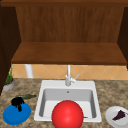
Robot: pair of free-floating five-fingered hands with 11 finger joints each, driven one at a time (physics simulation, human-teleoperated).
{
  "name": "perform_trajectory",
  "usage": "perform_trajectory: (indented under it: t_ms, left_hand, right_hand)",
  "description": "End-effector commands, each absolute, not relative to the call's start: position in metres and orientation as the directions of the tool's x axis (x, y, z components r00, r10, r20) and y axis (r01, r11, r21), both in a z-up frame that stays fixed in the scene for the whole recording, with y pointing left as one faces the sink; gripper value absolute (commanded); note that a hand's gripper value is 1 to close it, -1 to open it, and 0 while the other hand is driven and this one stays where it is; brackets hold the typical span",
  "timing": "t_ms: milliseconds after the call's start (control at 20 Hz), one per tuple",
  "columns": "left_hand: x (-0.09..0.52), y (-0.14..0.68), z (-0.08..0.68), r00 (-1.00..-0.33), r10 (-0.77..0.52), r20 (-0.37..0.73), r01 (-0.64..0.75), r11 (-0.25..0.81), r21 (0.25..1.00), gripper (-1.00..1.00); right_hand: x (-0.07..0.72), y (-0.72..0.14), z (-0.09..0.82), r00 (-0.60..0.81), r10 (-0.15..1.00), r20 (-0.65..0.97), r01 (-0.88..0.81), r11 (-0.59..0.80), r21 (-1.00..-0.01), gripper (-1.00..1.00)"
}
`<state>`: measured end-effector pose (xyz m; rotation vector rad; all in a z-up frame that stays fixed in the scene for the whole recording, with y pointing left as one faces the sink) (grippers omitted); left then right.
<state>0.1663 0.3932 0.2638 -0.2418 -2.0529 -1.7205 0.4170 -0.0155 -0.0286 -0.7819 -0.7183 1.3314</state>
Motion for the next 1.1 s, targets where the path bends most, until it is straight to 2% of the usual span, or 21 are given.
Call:
perform_trajectory:
  t_ms: [0, 450, 900, 950, 1050]
  left_hand:
    - [0.166, 0.393, 0.264, -0.884, -0.149, 0.443, 0.41, 0.207, 0.888, 0.0]
    - [0.166, 0.393, 0.264, -0.884, -0.149, 0.443, 0.41, 0.207, 0.888, 0.0]
    - [0.166, 0.393, 0.264, -0.884, -0.149, 0.443, 0.41, 0.207, 0.888, 0.0]
    - [0.166, 0.393, 0.264, -0.884, -0.149, 0.443, 0.41, 0.207, 0.888, 0.0]
    - [0.166, 0.393, 0.264, -0.884, -0.149, 0.443, 0.41, 0.207, 0.888, 0.0]
  right_hand:
    - [0.435, -0.016, -0.046, 0.018, 1.0, 0.013, -0.581, 0.021, -0.813, -1.0]
    - [0.482, -0.02, -0.116, -0.075, 0.994, 0.073, -0.596, 0.015, -0.803, -1.0]
    - [0.494, -0.01, -0.118, -0.038, 0.998, 0.052, -0.616, 0.017, -0.788, -1.0]
    - [0.49, -0.003, -0.118, -0.034, 0.999, 0.037, -0.615, 0.008, -0.788, 1.0]
    - [0.484, 0.008, -0.113, -0.069, 0.996, -0.063, -0.52, -0.09, -0.849, 1.0]
